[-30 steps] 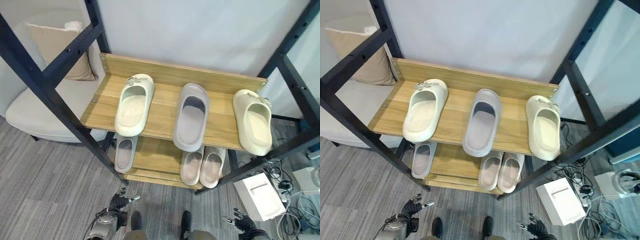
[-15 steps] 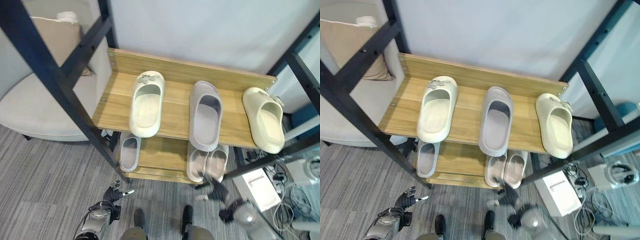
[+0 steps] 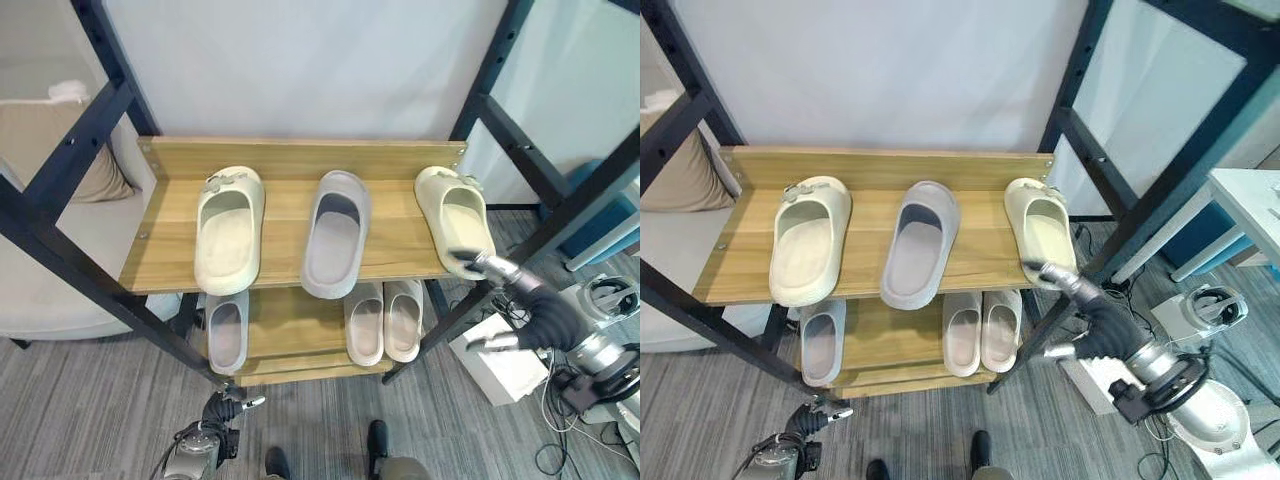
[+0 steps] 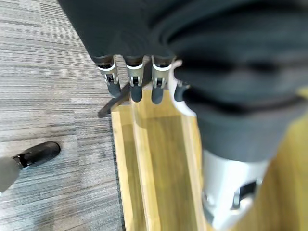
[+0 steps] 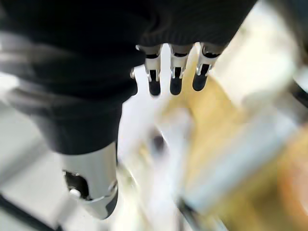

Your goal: Arrange the slippers neatly on the shoe rack.

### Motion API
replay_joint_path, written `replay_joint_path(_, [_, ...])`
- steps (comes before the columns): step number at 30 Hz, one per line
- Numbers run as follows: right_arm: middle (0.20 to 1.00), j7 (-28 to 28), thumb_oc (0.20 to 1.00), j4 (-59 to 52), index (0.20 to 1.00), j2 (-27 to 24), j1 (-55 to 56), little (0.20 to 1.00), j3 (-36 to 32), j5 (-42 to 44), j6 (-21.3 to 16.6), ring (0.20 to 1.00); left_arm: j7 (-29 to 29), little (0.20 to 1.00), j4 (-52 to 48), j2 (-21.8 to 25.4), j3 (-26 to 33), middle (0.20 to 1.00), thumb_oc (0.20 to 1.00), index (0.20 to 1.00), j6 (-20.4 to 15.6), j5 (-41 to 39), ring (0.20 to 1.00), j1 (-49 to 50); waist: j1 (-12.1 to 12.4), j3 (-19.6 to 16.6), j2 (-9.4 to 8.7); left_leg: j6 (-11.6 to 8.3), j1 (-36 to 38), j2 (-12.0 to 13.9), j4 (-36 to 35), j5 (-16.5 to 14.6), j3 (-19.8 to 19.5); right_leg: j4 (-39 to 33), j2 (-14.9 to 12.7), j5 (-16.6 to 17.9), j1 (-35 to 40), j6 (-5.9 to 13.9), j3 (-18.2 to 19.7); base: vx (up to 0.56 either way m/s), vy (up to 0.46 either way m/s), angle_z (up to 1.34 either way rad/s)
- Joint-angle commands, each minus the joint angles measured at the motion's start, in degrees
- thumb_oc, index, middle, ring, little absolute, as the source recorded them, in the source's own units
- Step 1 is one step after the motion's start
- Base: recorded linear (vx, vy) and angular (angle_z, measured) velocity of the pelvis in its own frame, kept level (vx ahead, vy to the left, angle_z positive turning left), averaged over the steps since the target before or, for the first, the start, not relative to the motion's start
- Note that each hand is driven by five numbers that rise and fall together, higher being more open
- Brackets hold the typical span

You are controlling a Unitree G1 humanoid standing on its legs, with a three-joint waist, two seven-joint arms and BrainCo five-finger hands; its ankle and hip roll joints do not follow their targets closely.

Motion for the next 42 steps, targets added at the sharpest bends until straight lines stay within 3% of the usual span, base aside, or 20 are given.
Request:
replay_joint_path(1, [1.000, -8.2, 1.000, -0.9, 1.000, 5.5, -4.8, 1.000, -0.6, -4.7, -5.0, 1.000, 0.5, 1.000, -1.2, 1.4, -0.8, 1.000, 1.000, 1.000, -3.1, 0.3, 1.000, -3.8, 1.3, 0.2, -0.62, -0.94, 0.3, 0.6, 0.3, -1.1, -1.8, 4.0, -3.4, 0.8, 2.9, 4.81, -0.7, 0.00, 0.000, 0.00])
replay_joint_path(3, [1.000, -15.0, 1.000, 1.4, 1.000, 10.5, -8.5, 1.000, 0.4, -14.7, -5.8, 1.000, 1.3, 1.000, -2.2, 0.6, -1.9, 1.000, 1.000, 1.000, -3.1, 0.2, 1.000, -3.5, 1.8, 0.0, 0.28, -0.59, 0.4, 0.5, 0.3, -1.2, -2.1, 4.0, -3.4, 0.5, 3.1, 4.72, -0.7, 0.00, 0.000, 0.00])
replay_joint_path(7, [1.000, -20.0, 1.000, 3.0, 1.000, 12.0, -11.3, 1.000, 3.5, -25.3, -4.9, 1.000, 2.1, 1.000, -2.5, 0.2, -2.7, 1.000, 1.000, 1.000, -2.7, 0.3, 1.000, -3.5, 2.5, 0.1, 0.58, -0.31, 0.6, 0.2, 0.3, -1.4, -2.6, 4.3, -3.5, 0.3, 3.4, 4.60, -0.9, 0.00, 0.008, 0.03])
replay_joint_path(12, [1.000, -22.5, 1.000, 8.1, 1.000, 11.4, -16.8, 1.000, 11.6, -34.1, -1.8, 1.000, 2.5, 1.000, -1.6, -0.4, -4.3, 1.000, 1.000, 1.000, -2.0, 1.0, 1.000, -4.5, 4.3, 0.6, 0.58, 0.06, 0.5, -0.3, 0.3, -1.4, -3.5, 4.3, -4.0, 0.2, 4.0, 4.60, -1.7, 0.00, 0.021, 0.08])
replay_joint_path(14, [1.000, -23.6, 1.000, 14.3, 1.000, 11.8, -23.6, 1.000, 17.8, -37.0, 0.8, 1.000, 2.7, 1.000, -1.7, -0.5, -5.7, 1.000, 1.000, 1.000, -1.6, 1.1, 1.000, -4.8, 6.5, 1.0, 0.30, 0.34, 0.2, -0.9, 0.3, -1.5, -4.5, 4.1, -4.5, 0.5, 4.6, 4.74, -2.6, 0.01, 0.056, 0.20])
replay_joint_path(20, [1.000, -26.3, 1.000, 22.6, 1.000, 12.3, -32.3, 1.000, 21.6, -40.7, 3.7, 1.000, 2.9, 1.000, -2.2, 0.3, -6.4, 1.000, 1.000, 1.000, -1.4, 0.9, 1.000, -5.0, 9.6, 1.6, -0.30, 0.67, -0.8, -1.7, 0.3, -1.5, -5.8, 3.7, -5.5, 1.3, 5.0, 5.06, -4.1, 0.01, 0.035, 0.20])
replay_joint_path(25, [1.000, -32.2, 1.000, 32.0, 1.000, 14.0, -40.9, 1.000, 22.0, -43.2, 7.0, 1.000, 3.8, 1.000, -2.6, 1.0, -6.7, 1.000, 1.000, 1.000, -1.5, 0.1, 1.000, -5.2, 12.3, 2.3, -0.84, 0.99, -1.8, -2.4, 0.3, -1.6, -6.6, 3.6, -6.0, 1.9, 5.0, 5.17, -5.1, 0.02, 0.028, 0.16])
replay_joint_path(29, [1.000, -34.1, 1.000, 33.4, 1.000, 14.2, -41.1, 1.000, 20.1, -45.9, 9.5, 1.000, 4.5, 1.000, -2.6, 0.8, -6.3, 1.000, 1.000, 1.000, -1.1, -0.2, 1.000, -5.6, 12.6, 2.6, -1.09, 1.13, -2.0, -2.6, 0.3, -1.8, -6.7, 3.9, -6.1, 2.0, 4.9, 5.17, -5.3, 0.02, 0.024, 0.05])
replay_joint_path(38, [1.000, -35.7, 1.000, 34.9, 1.000, 16.8, -34.4, 1.000, 15.5, -43.3, 12.5, 1.000, 5.7, 1.000, -3.4, 0.3, -5.3, 1.000, 1.000, 1.000, 0.2, 0.1, 1.000, -5.6, 11.7, 2.6, -1.14, 1.13, -1.1, -2.4, 0.3, -2.2, -6.5, 4.4, -5.6, 0.8, 4.9, 4.82, -4.9, 0.02, -0.006, 0.00])
replay_joint_path(40, [0.200, -35.3, 0.200, 36.0, 0.200, 17.8, -34.1, 0.200, 15.8, -41.6, 13.2, 0.200, 5.7, 1.000, -4.1, 0.2, -5.5, 1.000, 1.000, 1.000, 0.5, 0.0, 1.000, -5.7, 11.4, 2.5, -0.87, 1.01, -0.8, -2.2, 0.3, -2.2, -6.4, 4.3, -5.5, 0.2, 5.1, 4.69, -5.0, 0.03, -0.017, -0.01])
replay_joint_path(42, [0.200, -34.5, 0.200, 36.1, 0.200, 18.5, -33.9, 0.200, 16.5, -39.6, 13.0, 0.200, 5.8, 1.000, -4.5, 0.2, -5.5, 1.000, 1.000, 1.000, 0.8, 0.1, 1.000, -5.7, 11.4, 2.4, -0.73, 0.90, -0.7, -2.2, 0.3, -2.1, -6.5, 4.2, -5.4, -0.2, 5.4, 4.56, -5.2, 0.02, -0.011, 0.00])
